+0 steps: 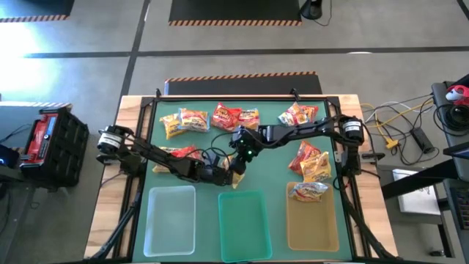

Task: Sort Maruchan noodles
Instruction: Put the yellow noodle pack into the green bin

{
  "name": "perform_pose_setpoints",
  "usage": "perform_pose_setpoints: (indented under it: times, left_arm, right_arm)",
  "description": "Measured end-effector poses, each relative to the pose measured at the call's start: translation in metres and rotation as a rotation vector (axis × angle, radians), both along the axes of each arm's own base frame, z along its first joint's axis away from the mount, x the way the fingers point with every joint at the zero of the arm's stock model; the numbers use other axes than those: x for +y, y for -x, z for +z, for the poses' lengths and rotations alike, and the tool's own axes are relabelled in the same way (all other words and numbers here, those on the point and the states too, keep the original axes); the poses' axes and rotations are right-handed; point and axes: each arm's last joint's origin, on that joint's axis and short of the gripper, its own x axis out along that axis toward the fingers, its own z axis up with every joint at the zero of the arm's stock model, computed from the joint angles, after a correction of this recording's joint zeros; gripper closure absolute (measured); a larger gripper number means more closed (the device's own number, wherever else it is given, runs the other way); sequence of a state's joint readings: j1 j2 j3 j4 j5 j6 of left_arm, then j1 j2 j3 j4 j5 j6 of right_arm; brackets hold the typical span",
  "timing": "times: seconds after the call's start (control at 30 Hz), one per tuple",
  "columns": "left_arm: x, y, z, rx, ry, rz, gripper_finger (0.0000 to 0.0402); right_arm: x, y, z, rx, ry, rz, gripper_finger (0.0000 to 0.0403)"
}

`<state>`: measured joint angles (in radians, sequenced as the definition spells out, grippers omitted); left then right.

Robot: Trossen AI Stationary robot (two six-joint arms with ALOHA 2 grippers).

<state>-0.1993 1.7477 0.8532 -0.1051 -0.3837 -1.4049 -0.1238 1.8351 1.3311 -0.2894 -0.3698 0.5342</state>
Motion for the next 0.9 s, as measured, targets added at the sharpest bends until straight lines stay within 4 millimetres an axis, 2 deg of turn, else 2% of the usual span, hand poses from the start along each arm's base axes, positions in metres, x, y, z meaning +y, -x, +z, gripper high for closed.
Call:
perform_pose_setpoints:
  times: [0.17,0.27,0.43,0.7,0.9]
  left_arm:
    - [0.000,0.000,0.000,0.001,-0.002,-0.003,0.0318]
    - [0.000,0.000,0.000,0.001,-0.003,-0.004,0.0318]
    - [0.000,0.000,0.000,0.001,-0.003,-0.004,0.0318]
    - [0.000,0.000,0.000,0.002,-0.005,-0.007,0.0318]
    - [0.000,0.000,0.000,0.000,-0.004,-0.006,0.0318]
  right_arm:
    - [0.002,0.001,-0.002,0.023,-0.010,-0.010,0.0147]
    - [0.003,0.006,-0.002,0.105,-0.016,-0.011,0.0147]
    - [0.003,0.008,0.005,0.134,0.024,-0.020,0.0147]
    - [0.020,0.000,-0.009,0.148,-0.001,-0.011,0.0147]
    - [0.023,-0.003,-0.016,0.153,0.003,-0.015,0.0147]
